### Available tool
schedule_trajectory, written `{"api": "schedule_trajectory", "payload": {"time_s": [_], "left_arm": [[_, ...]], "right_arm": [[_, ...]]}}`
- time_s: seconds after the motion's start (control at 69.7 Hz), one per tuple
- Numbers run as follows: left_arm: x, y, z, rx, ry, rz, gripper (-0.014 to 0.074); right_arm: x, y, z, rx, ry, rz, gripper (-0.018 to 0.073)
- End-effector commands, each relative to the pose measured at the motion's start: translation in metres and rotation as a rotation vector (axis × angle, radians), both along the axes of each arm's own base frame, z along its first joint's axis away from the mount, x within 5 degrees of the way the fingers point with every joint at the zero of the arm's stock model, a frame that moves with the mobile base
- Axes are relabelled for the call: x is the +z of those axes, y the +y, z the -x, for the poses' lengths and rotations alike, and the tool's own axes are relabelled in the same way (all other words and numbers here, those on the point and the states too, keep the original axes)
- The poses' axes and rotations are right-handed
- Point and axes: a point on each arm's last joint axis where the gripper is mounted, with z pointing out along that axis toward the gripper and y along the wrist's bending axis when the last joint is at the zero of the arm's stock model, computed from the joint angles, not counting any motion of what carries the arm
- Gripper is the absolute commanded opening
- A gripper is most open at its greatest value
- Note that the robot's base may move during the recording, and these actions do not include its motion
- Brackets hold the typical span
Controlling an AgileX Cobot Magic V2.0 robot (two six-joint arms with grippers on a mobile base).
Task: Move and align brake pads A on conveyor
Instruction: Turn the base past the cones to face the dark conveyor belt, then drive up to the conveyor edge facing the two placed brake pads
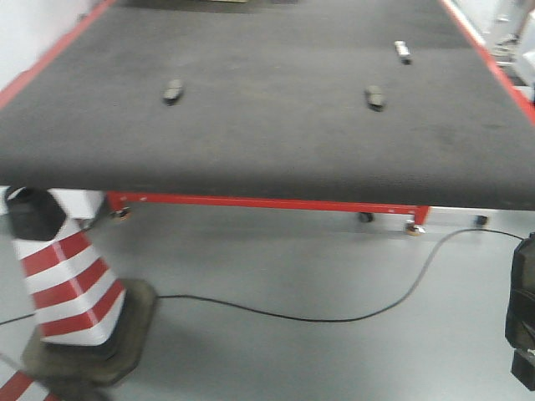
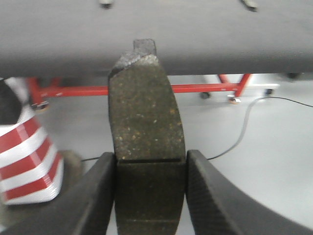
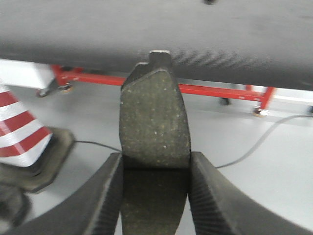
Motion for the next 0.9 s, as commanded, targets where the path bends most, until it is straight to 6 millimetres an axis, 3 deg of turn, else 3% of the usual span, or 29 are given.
{"api": "schedule_trajectory", "payload": {"time_s": [0.0, 0.889], "left_arm": [[0.0184, -0.0018, -0.0024, -0.010, -0.117, 0.041, 0.0010], [0.0184, -0.0018, -0.0024, -0.010, -0.117, 0.041, 0.0010]], "right_arm": [[0.0185, -0.0002, -0.0040, -0.002, -0.124, -0.006, -0.0001], [0.0185, -0.0002, -0.0040, -0.002, -0.124, -0.006, -0.0001]]}}
